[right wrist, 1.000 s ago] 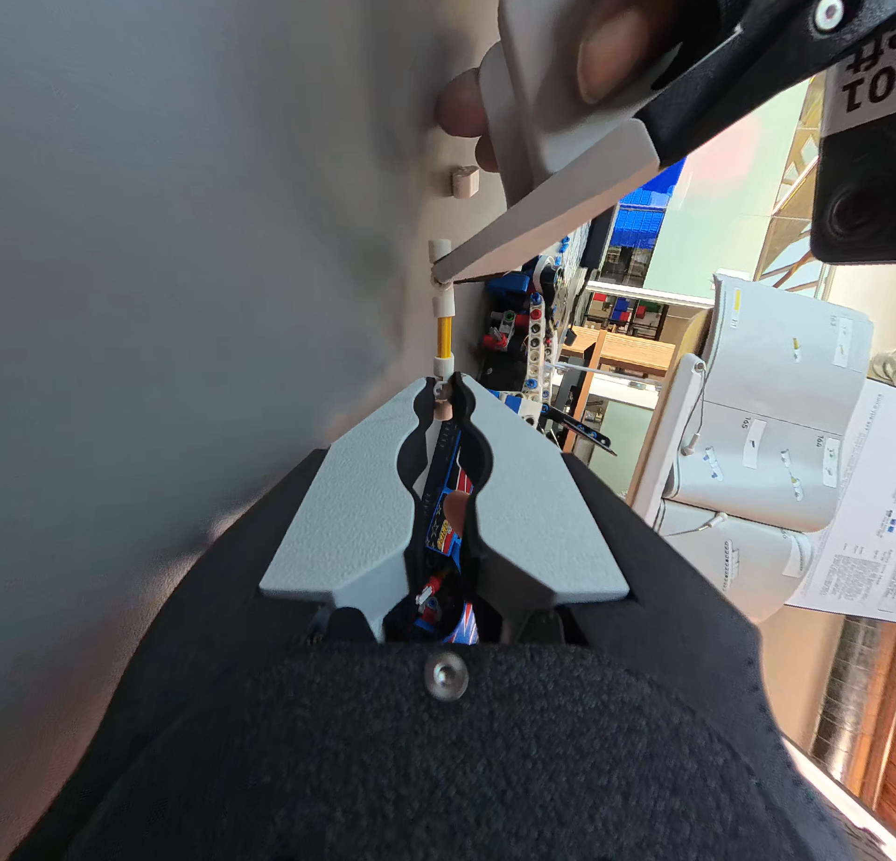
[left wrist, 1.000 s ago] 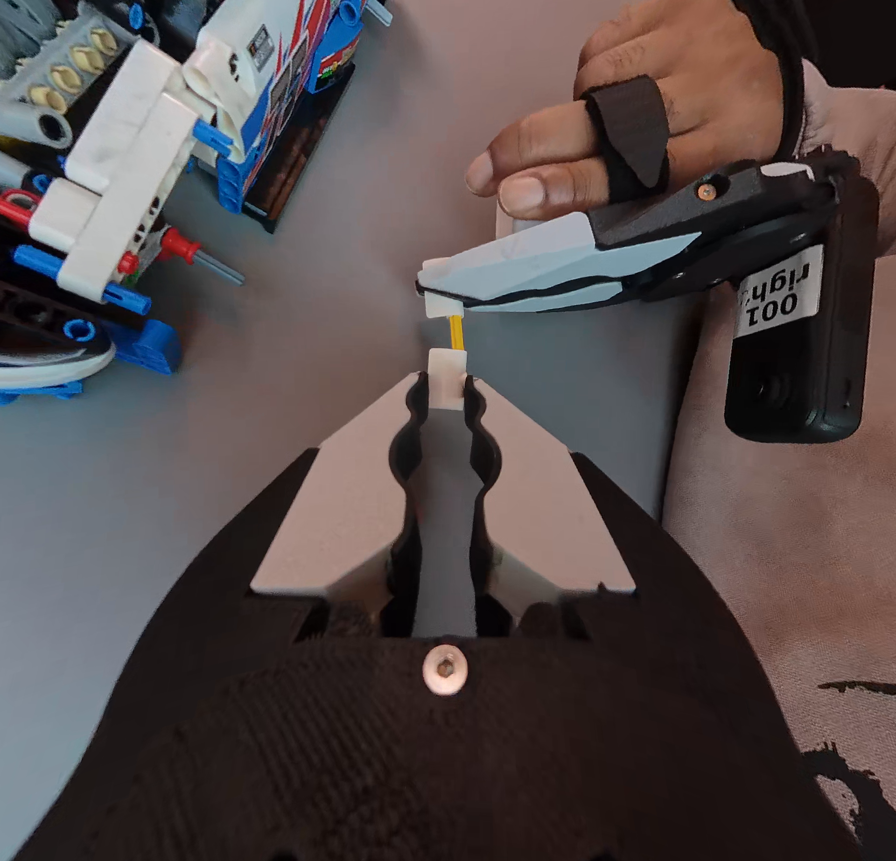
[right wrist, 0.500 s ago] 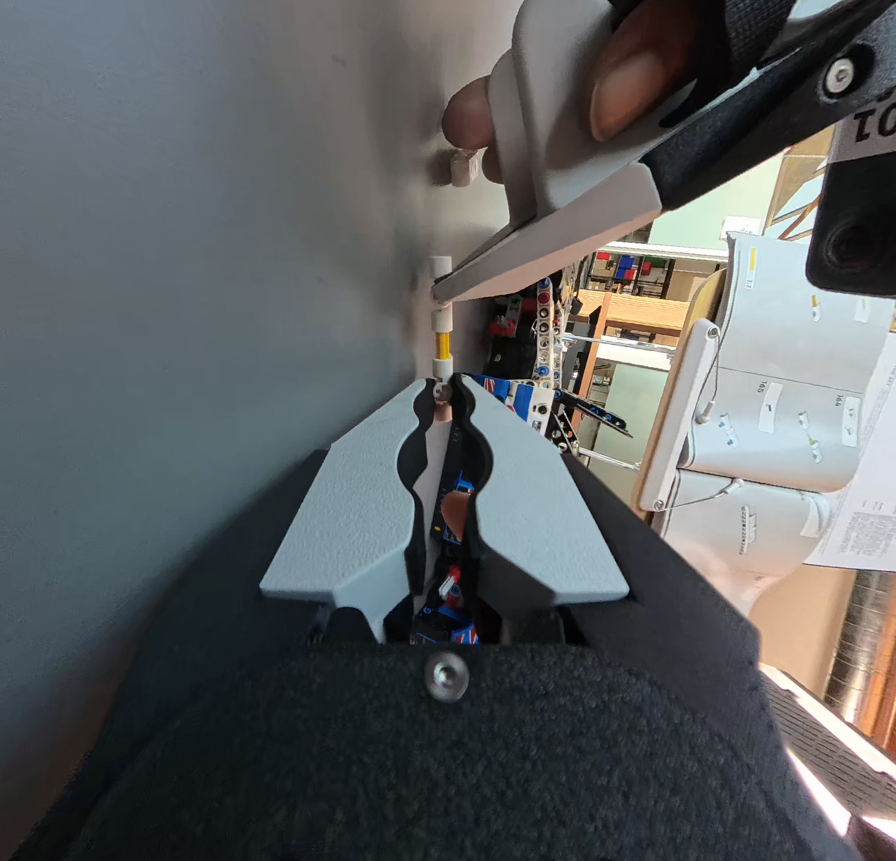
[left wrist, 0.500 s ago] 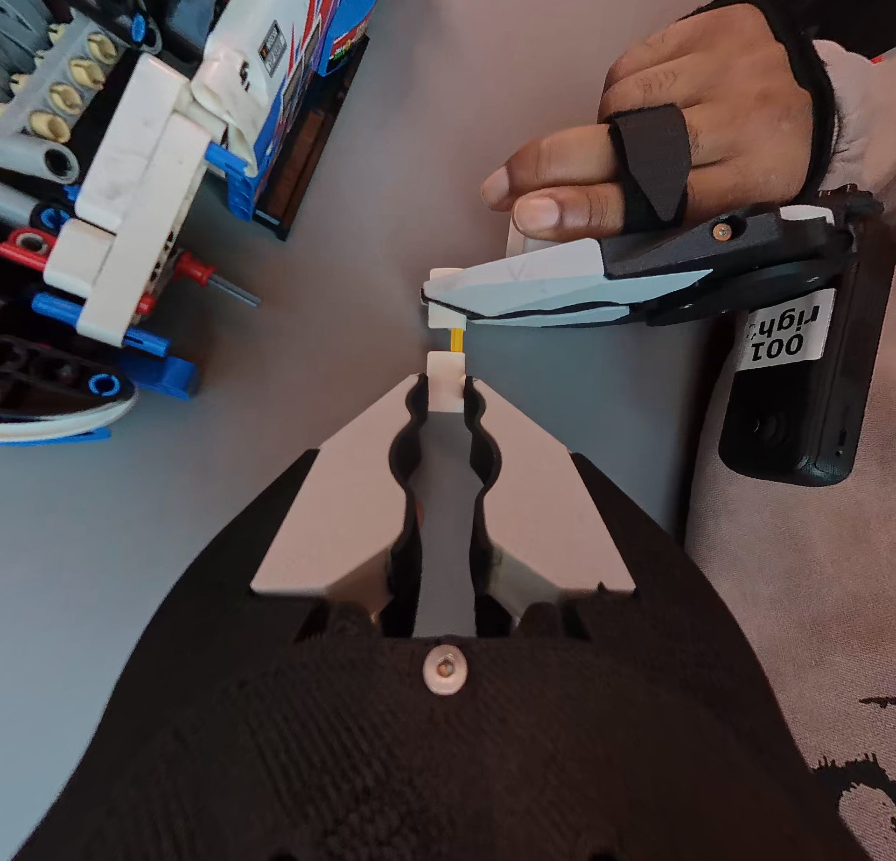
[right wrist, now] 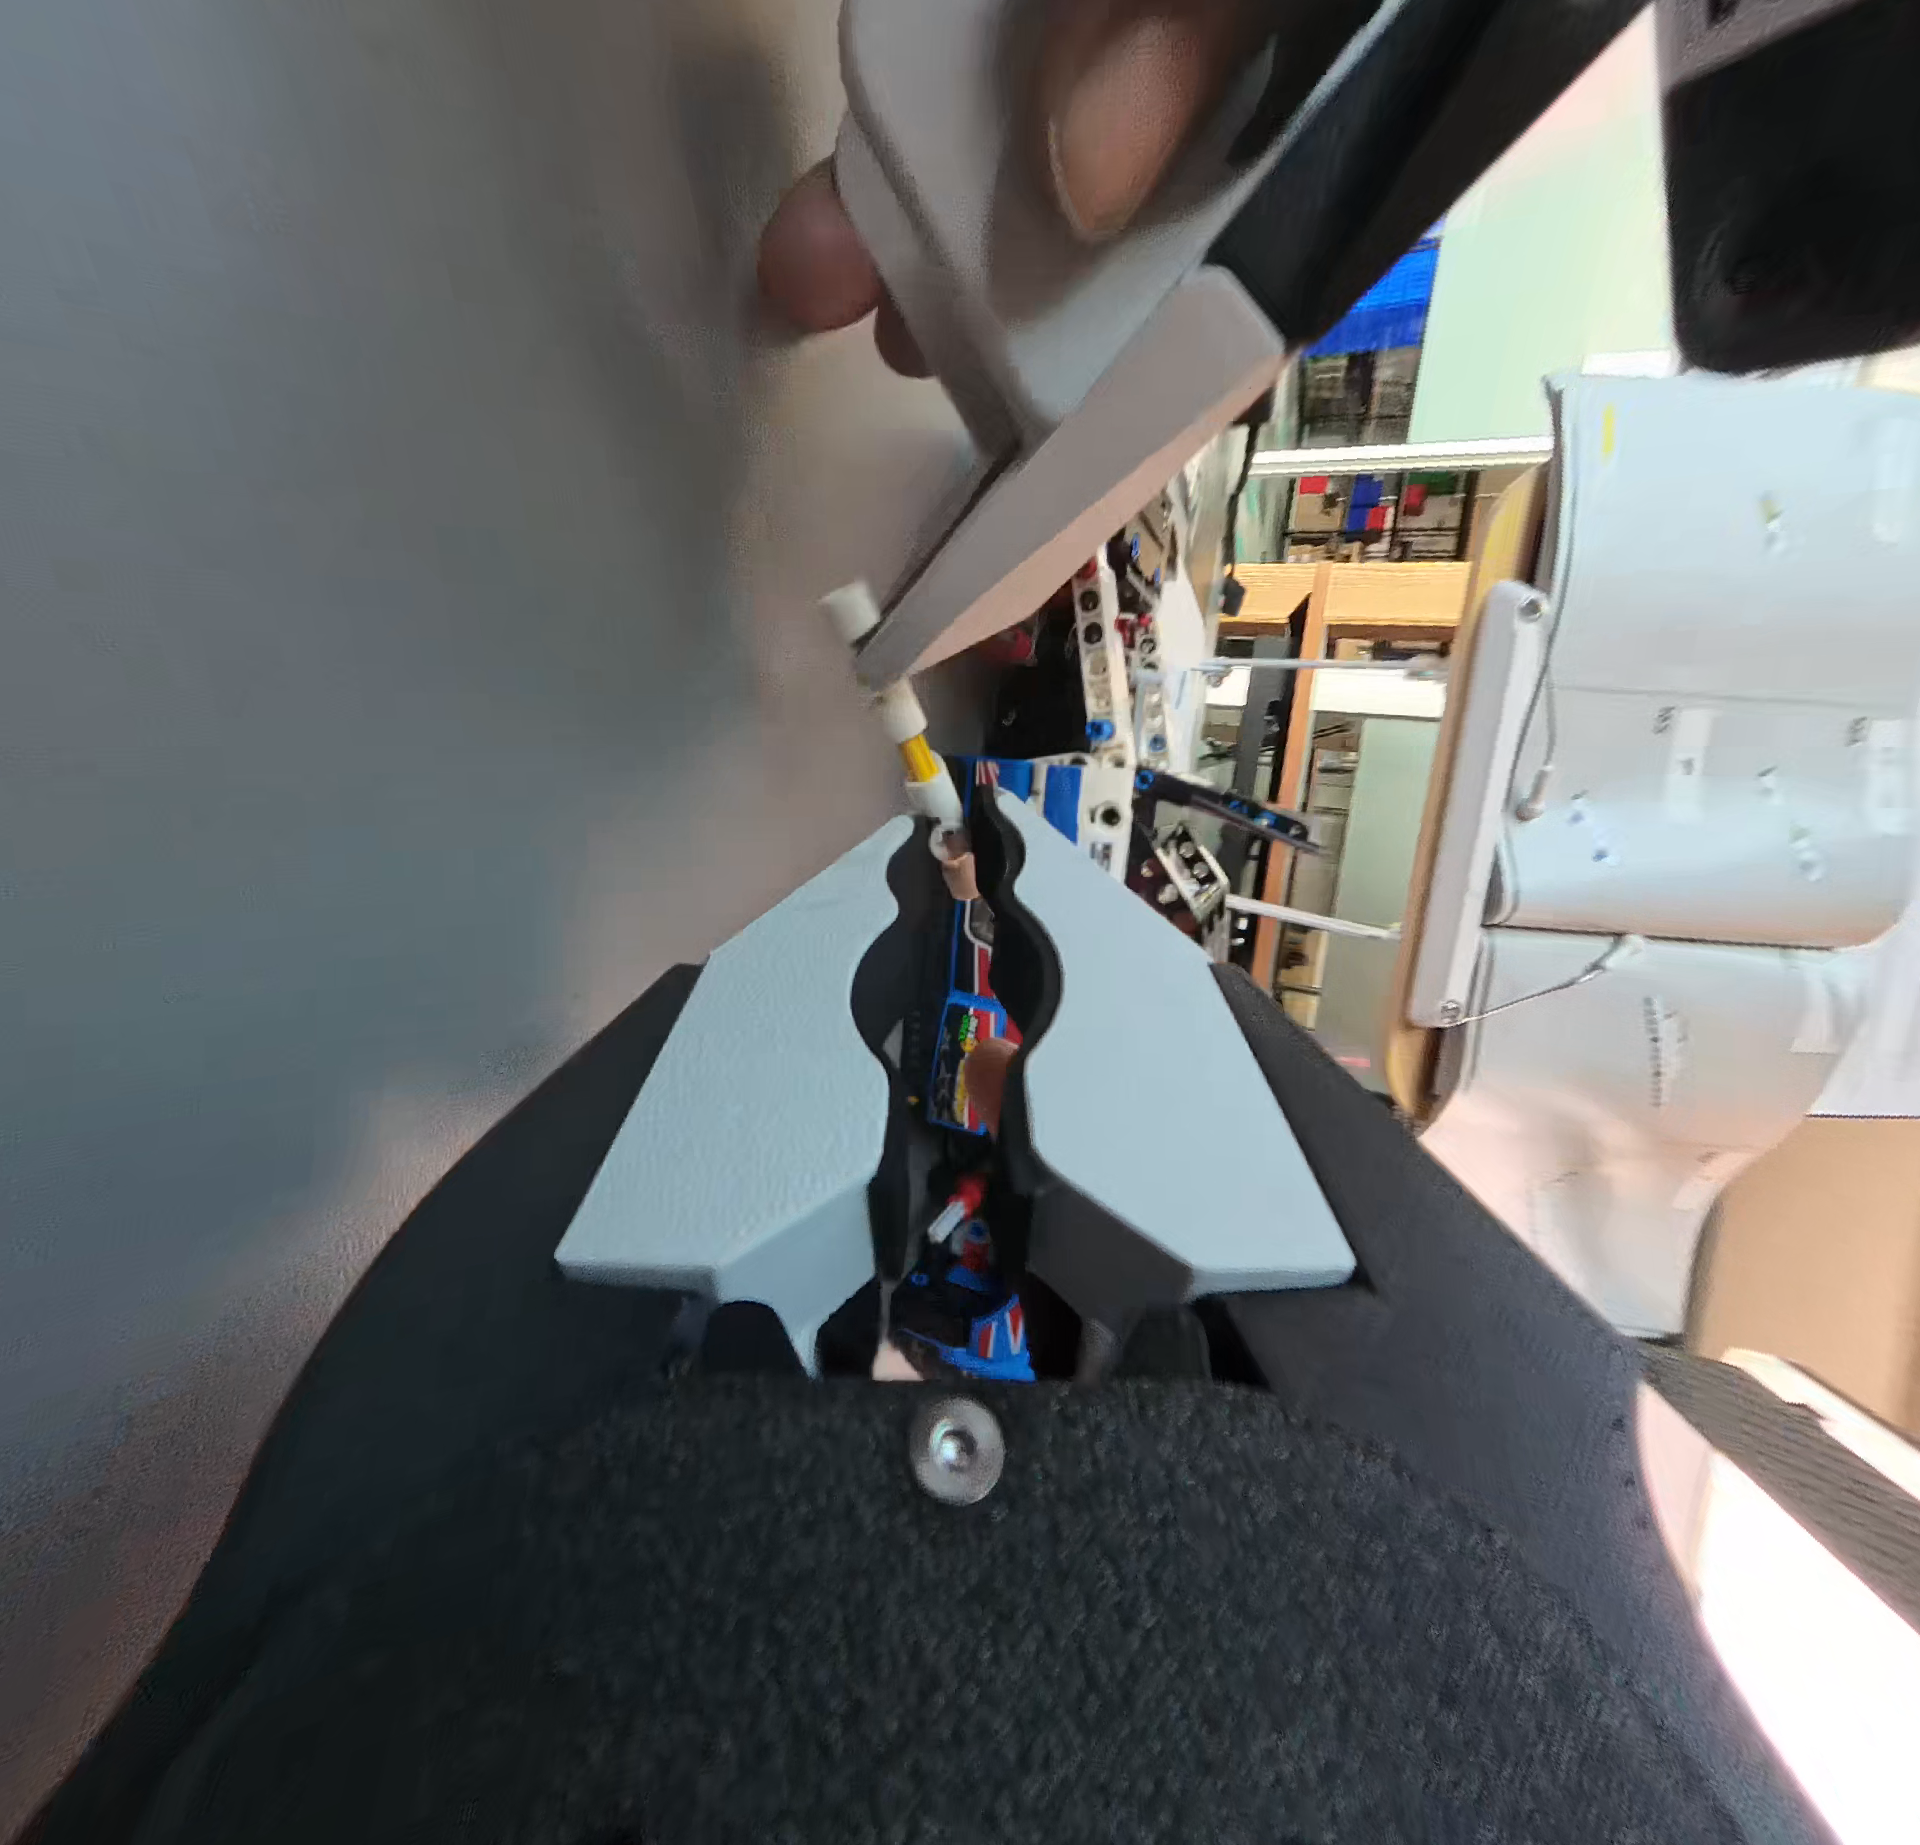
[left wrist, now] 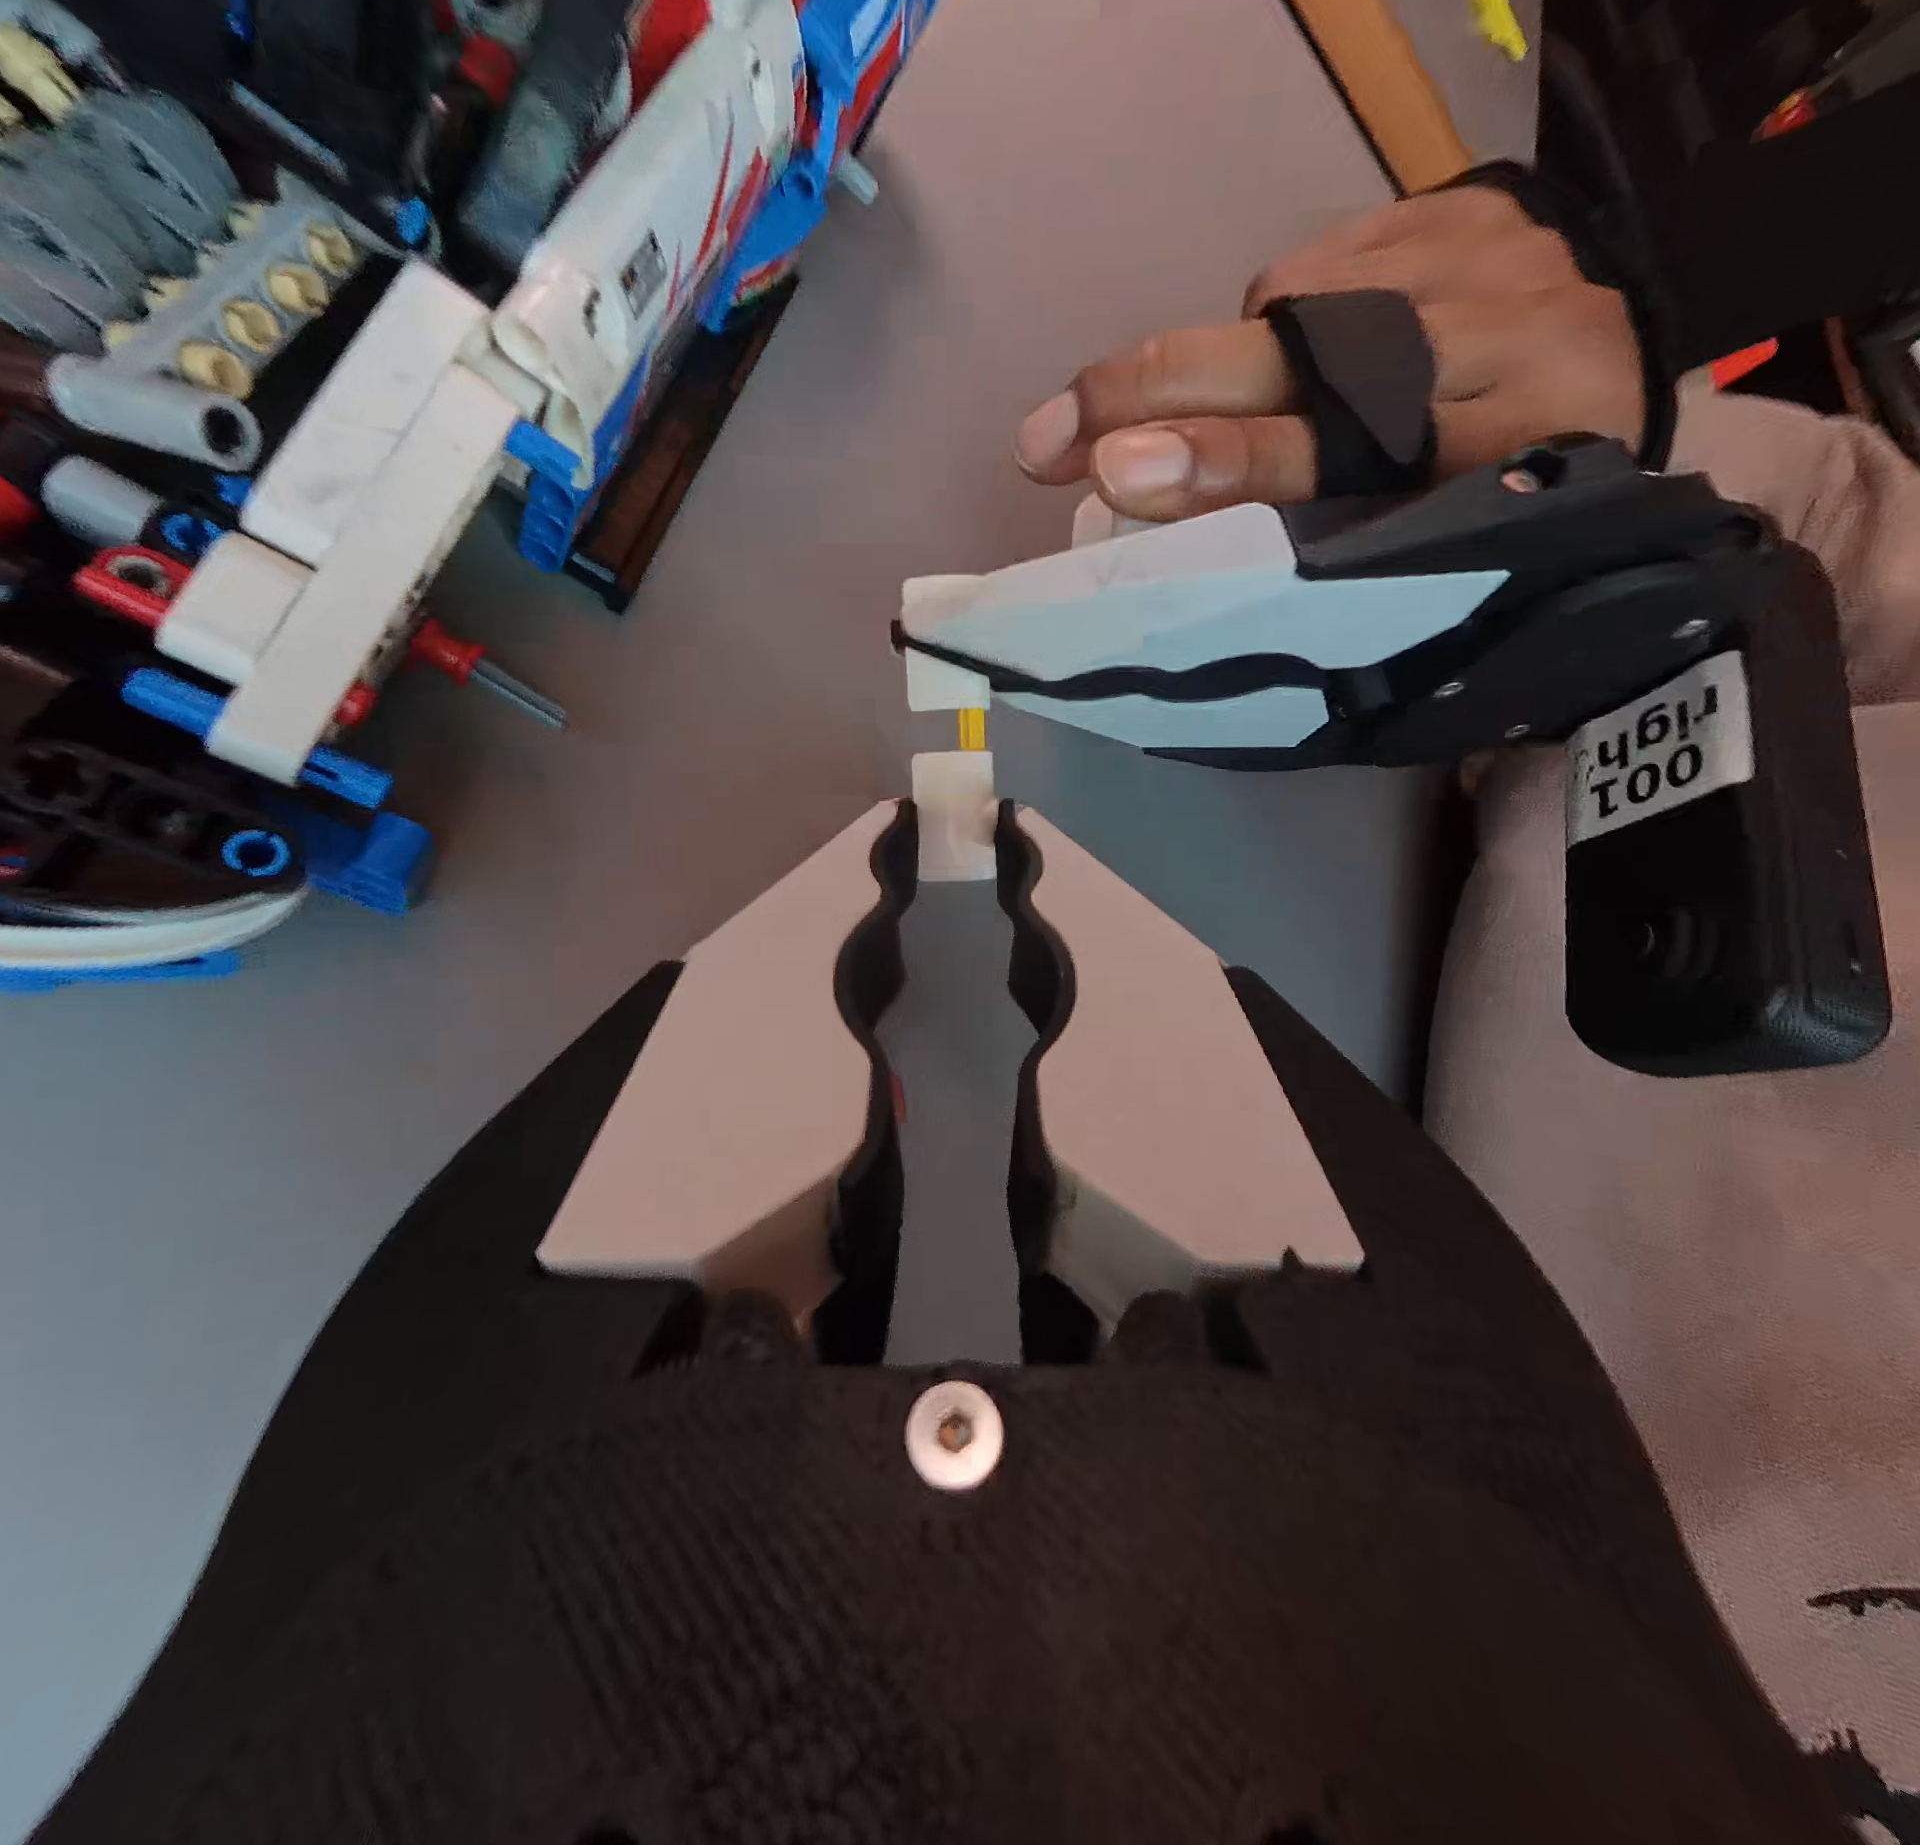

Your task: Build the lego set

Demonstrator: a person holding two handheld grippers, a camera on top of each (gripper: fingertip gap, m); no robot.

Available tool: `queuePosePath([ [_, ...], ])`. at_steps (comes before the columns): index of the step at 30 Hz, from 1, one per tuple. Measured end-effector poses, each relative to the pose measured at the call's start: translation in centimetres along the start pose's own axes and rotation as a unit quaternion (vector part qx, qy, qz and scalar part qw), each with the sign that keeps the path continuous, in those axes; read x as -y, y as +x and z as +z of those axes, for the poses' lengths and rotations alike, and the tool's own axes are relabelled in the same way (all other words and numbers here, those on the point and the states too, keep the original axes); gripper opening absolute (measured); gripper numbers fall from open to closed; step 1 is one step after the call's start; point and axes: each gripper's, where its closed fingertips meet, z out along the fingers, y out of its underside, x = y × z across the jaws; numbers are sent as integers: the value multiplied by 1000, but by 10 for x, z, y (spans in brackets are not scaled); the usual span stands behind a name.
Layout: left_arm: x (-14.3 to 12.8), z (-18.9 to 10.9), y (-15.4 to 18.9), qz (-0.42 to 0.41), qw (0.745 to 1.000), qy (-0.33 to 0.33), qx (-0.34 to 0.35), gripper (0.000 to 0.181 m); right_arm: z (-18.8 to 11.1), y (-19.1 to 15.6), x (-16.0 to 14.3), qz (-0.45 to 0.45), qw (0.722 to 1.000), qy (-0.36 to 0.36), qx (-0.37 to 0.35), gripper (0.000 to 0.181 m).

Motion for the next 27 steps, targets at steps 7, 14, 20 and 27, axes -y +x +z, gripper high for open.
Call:
queuePosePath([
  [7, 30, -3, -10, 5, 995, 101, 4, 14, -1, 25, -33, 216, 975, 26, 34, 72],
  [14, 48, -11, 2, -1, 987, 158, -14, 14, 9, 36, 8, 438, 888, 111, 85, 88],
  [20, 40, -11, 7, -8, 988, 153, -15, 14, 13, 40, 12, 404, 904, 119, 69, 64],
  [27, 46, -27, 27, -33, 976, 182, -112, 30, -3, 54, 22, 408, 892, 187, 54, 64],
])
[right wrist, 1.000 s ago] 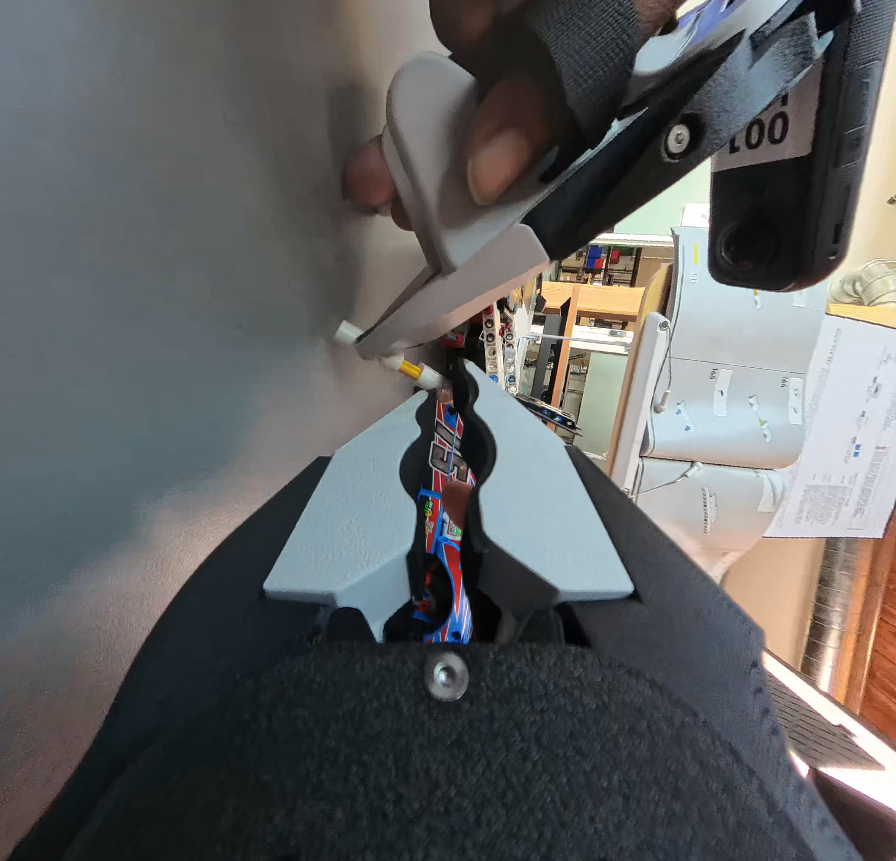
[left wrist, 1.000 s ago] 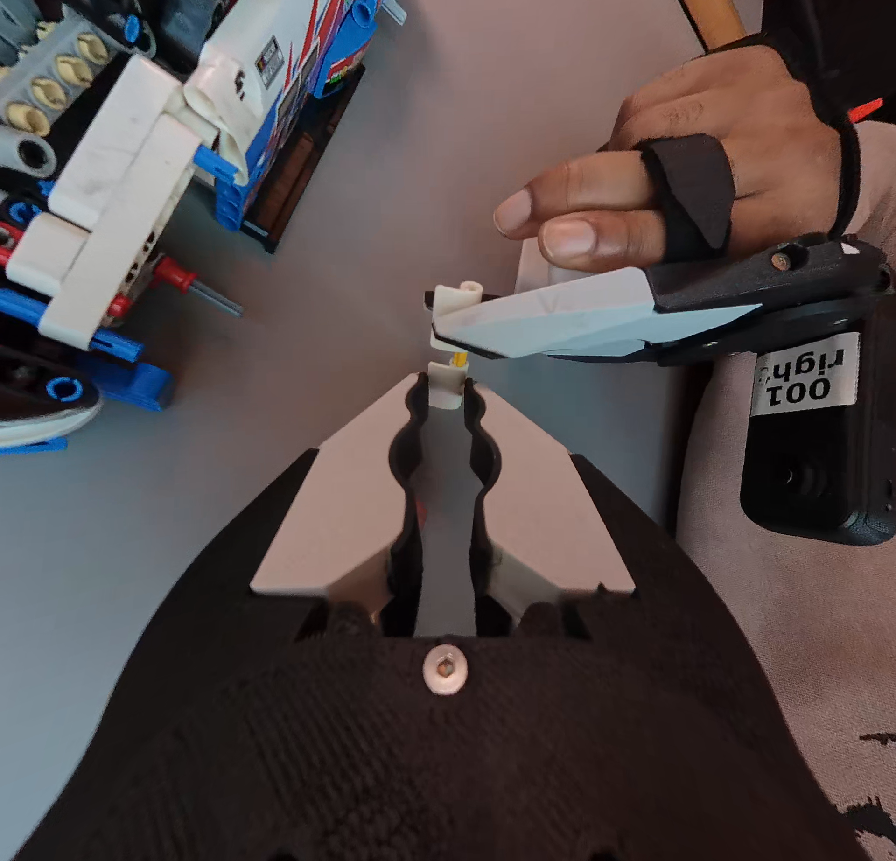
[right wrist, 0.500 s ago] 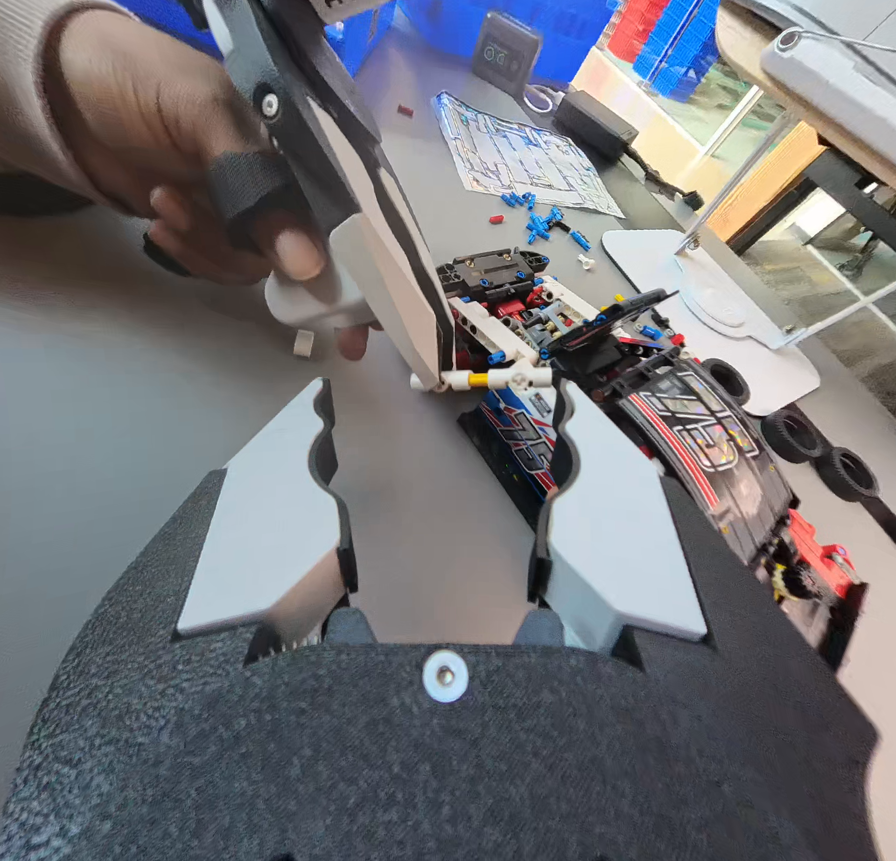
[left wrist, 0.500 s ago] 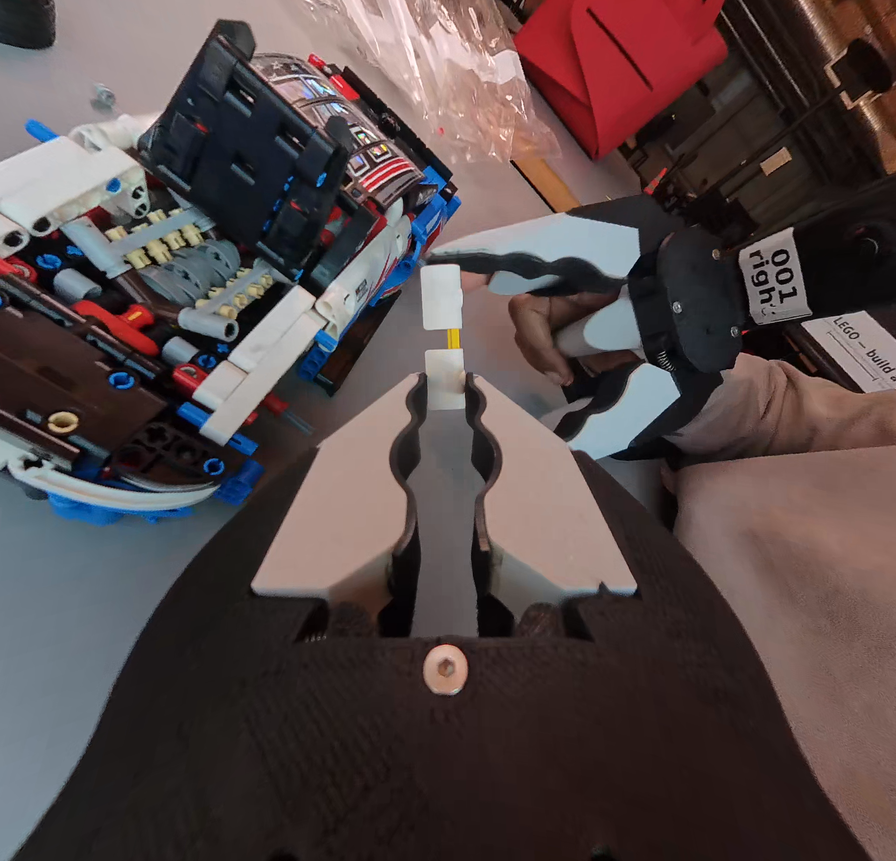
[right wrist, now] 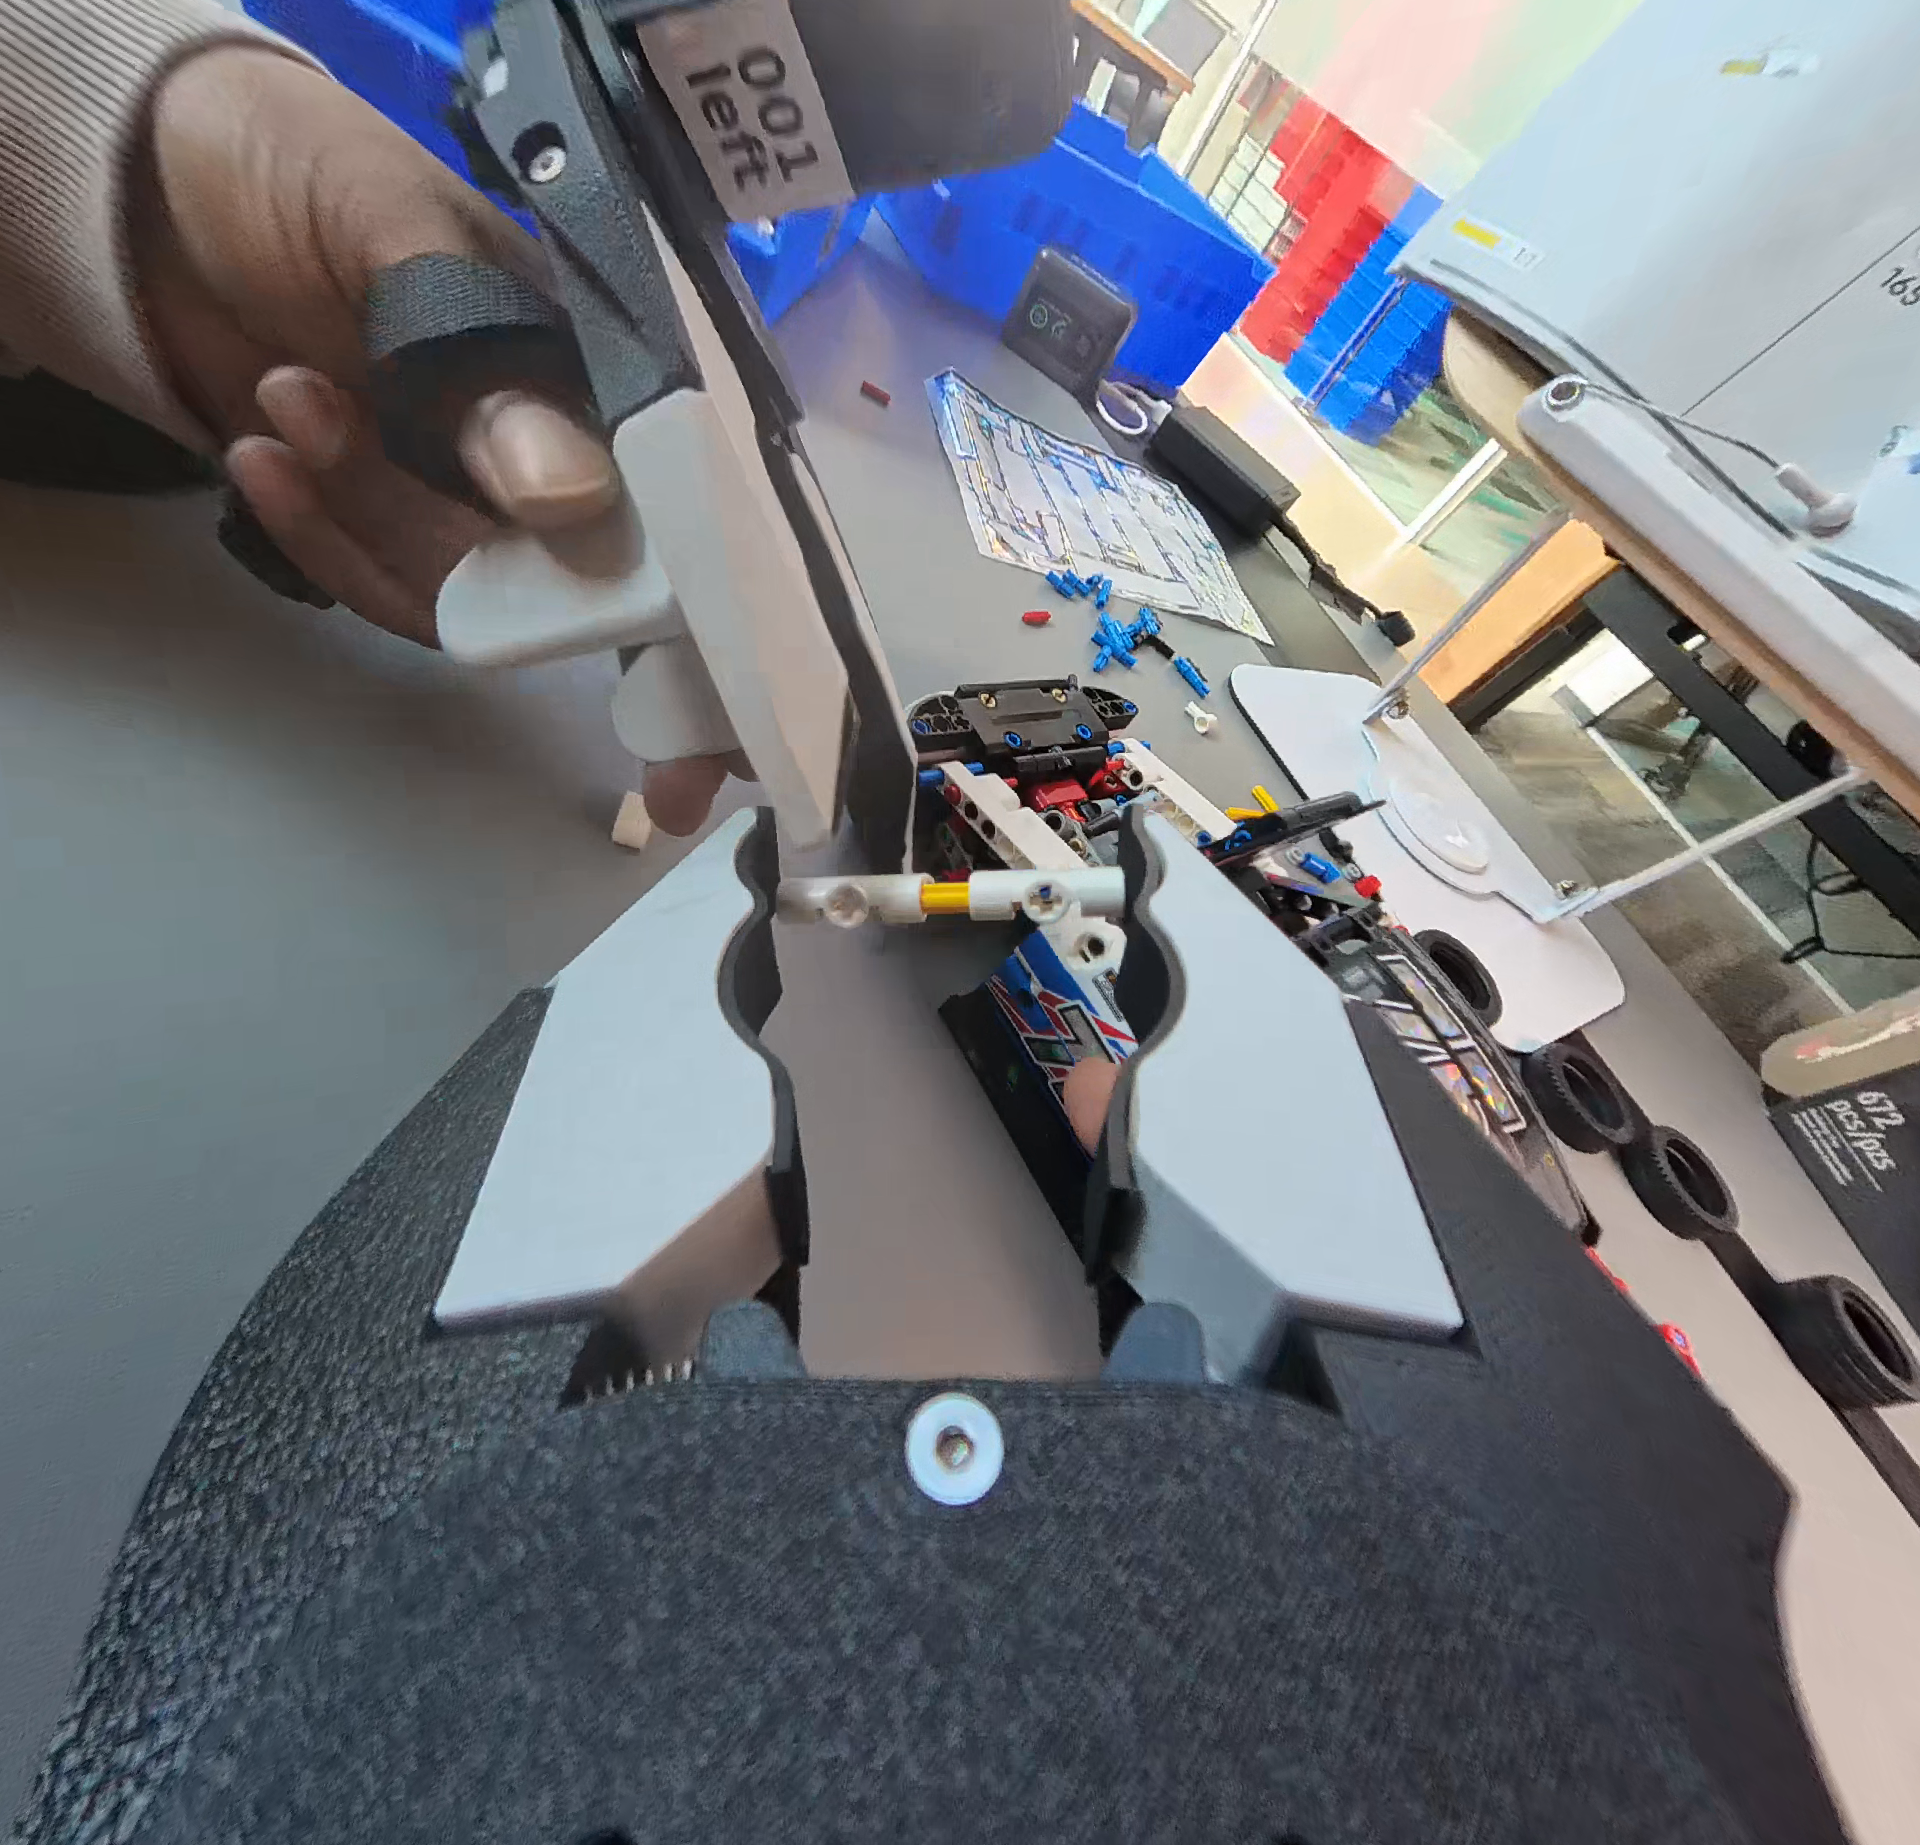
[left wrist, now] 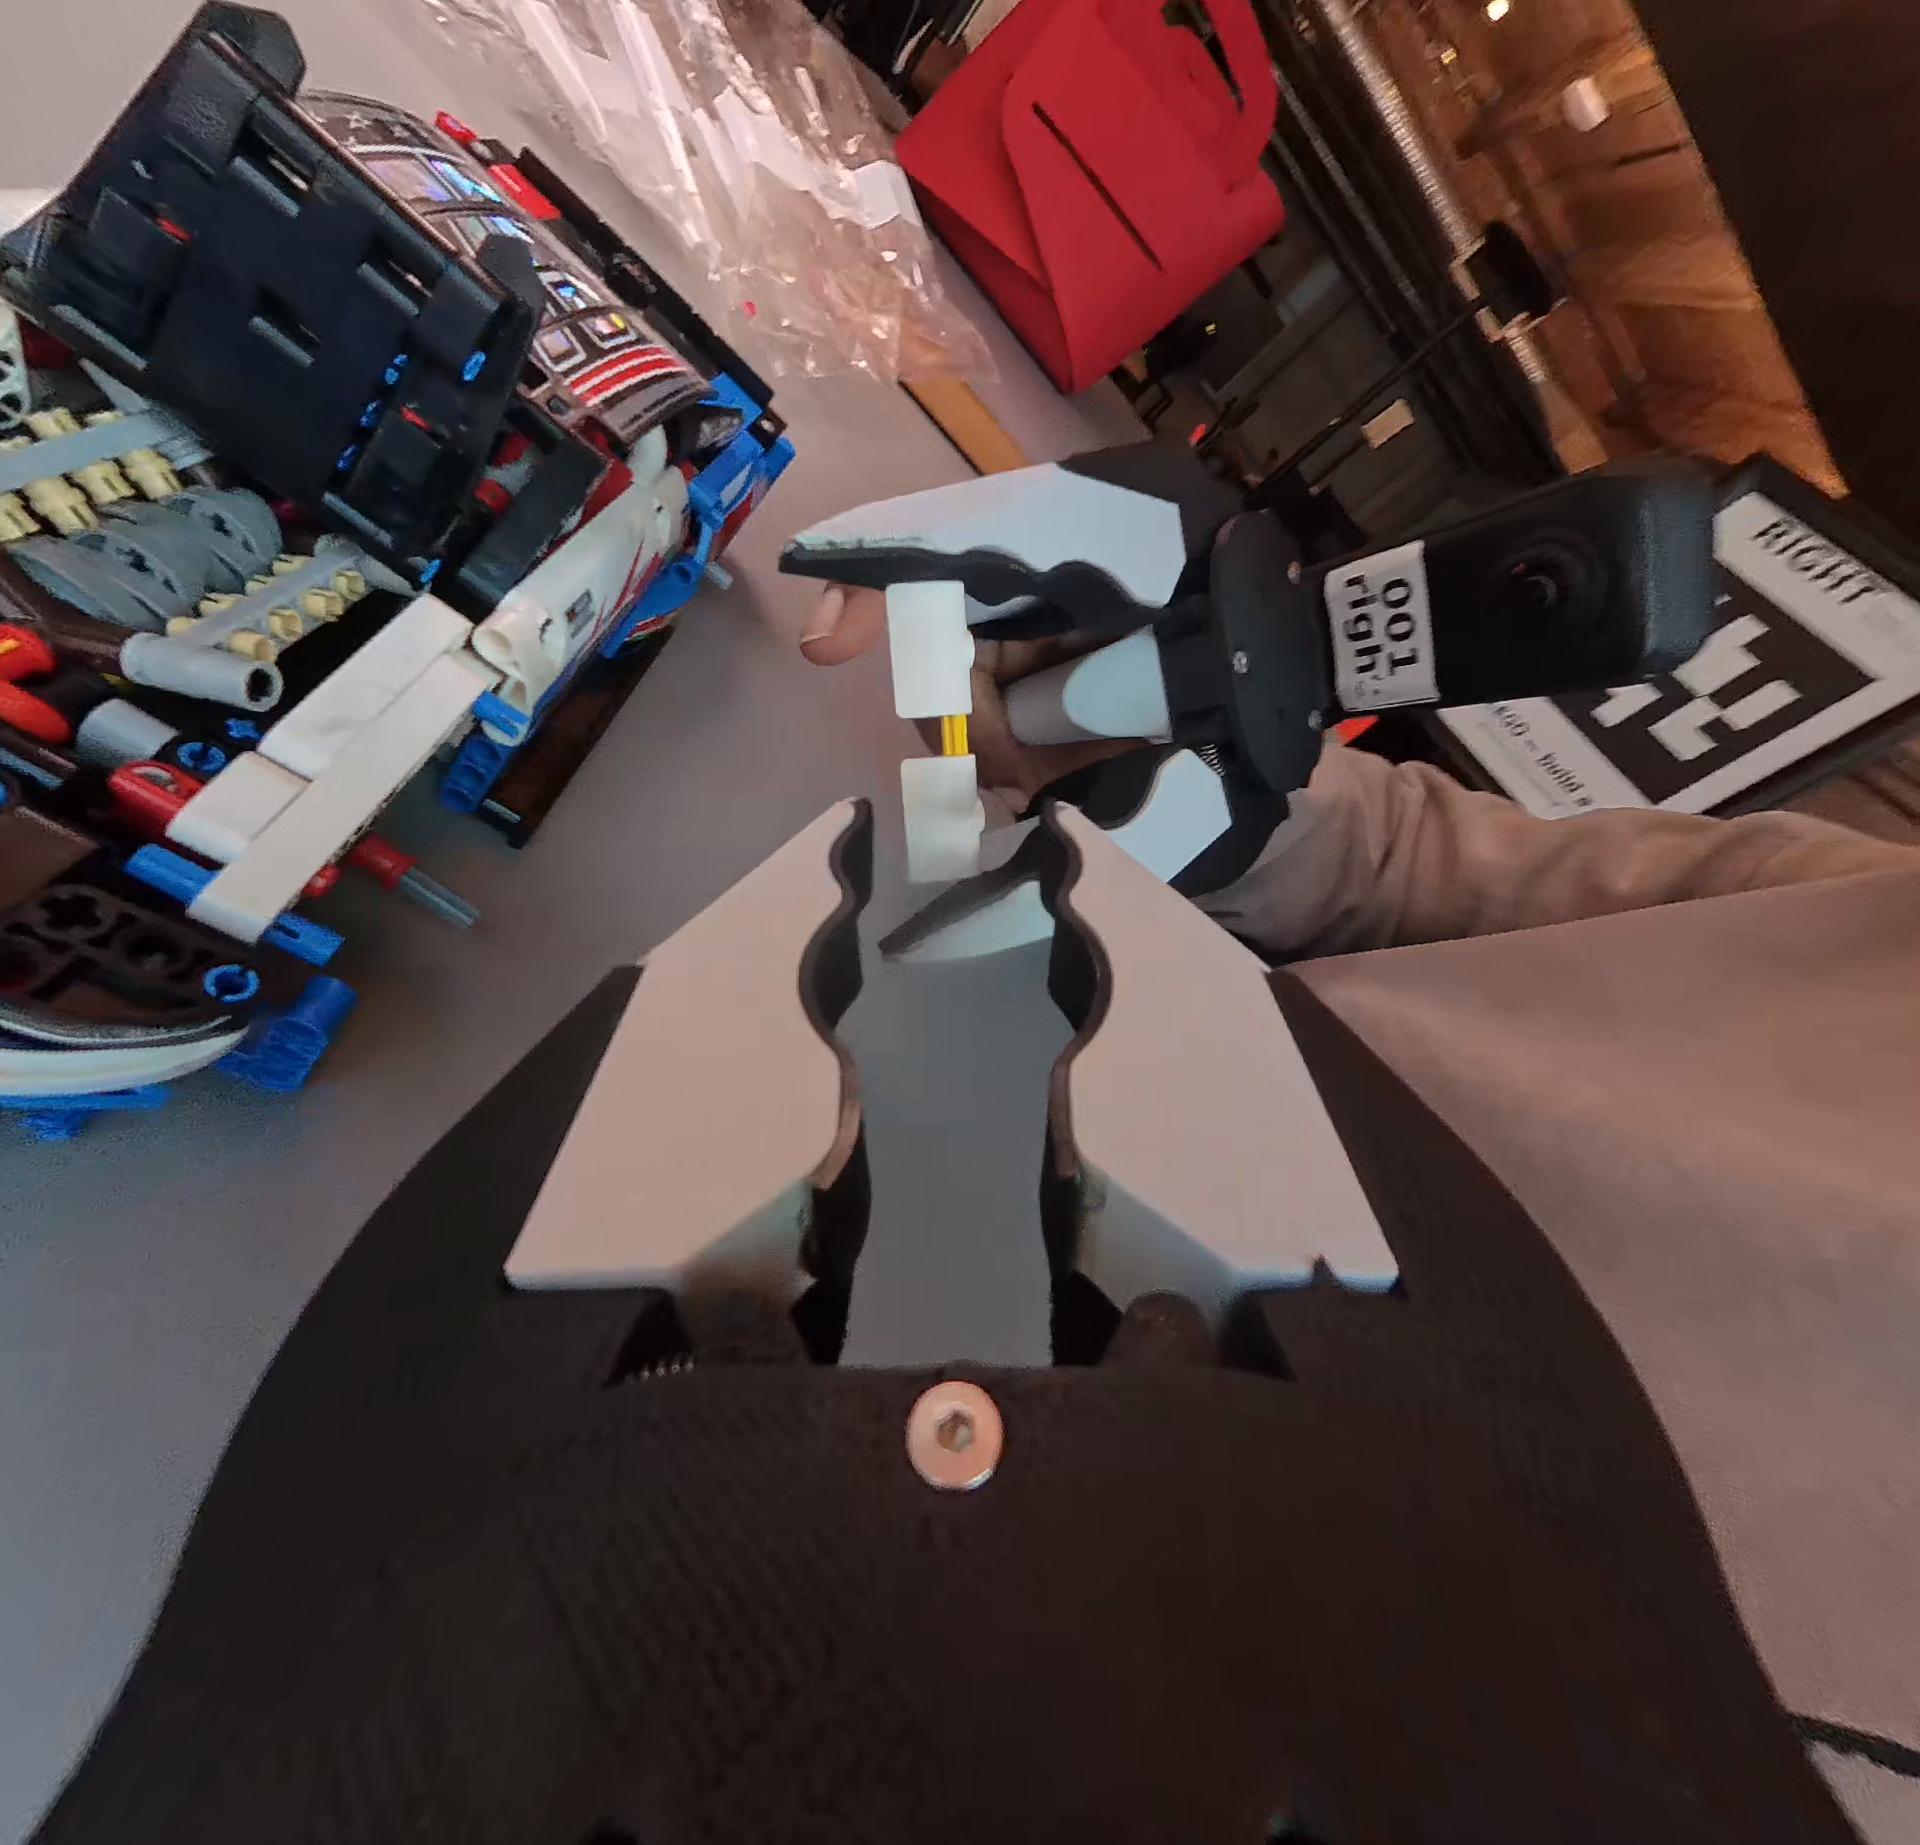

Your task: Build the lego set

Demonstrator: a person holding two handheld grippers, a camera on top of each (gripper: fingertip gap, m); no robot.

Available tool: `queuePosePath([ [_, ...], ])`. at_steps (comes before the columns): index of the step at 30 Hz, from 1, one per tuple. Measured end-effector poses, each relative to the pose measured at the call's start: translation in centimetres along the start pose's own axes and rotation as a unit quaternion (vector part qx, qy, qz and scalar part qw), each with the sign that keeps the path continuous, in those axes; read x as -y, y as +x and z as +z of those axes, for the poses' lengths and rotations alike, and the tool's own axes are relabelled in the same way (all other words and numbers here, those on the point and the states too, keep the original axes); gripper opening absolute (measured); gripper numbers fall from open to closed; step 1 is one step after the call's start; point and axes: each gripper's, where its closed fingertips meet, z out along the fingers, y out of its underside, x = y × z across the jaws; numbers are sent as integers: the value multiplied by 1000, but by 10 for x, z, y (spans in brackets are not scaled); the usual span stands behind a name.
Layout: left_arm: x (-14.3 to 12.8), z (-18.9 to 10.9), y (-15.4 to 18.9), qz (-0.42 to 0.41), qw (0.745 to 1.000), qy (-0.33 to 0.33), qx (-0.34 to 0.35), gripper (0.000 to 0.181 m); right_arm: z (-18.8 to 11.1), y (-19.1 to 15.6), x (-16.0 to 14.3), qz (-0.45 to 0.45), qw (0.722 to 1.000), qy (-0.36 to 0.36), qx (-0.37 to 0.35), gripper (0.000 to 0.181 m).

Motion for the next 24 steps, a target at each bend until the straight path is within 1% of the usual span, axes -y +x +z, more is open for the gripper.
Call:
queuePosePath([
  [2, 7, -8, 3, -34, 998, 19, -40, 46, -6, -3, 12, 16, 999, 35, 15, 64],
  [4, 9, -11, 9, -69, 993, 21, -90, 49, -12, -8, 22, 24, 997, 63, 30, 64],
  [6, 7, -10, 26, -105, 981, 15, -160, 46, -14, -15, 30, 31, 995, 79, 51, 64],
  [8, -1, -5, 39, -113, 974, -7, -195, 40, -16, -22, 35, 29, 994, 89, 64, 64],
  [10, -6, -5, 52, -107, 967, -21, -229, 25, -19, -25, 42, 38, 991, 104, 73, 64],
  [12, -5, -4, 56, -111, 965, -13, -238, 16, -22, -26, 47, 45, 989, 116, 77, 64],
  [13, -6, -3, 57, -111, 964, -10, -240, 8, -24, -27, 50, 48, 988, 123, 81, 64],
  [15, -4, -5, 63, -110, 962, -5, -251, 7, -27, -28, 56, 51, 986, 134, 83, 63],
  [18, -2, -4, 67, -98, 964, 4, -246, 7, -30, -26, 60, 51, 985, 145, 79, 64],
  [24, 3, -3, 70, -110, 962, 30, -248, 5, -33, -21, 64, 30, 986, 154, 54, 63],
])
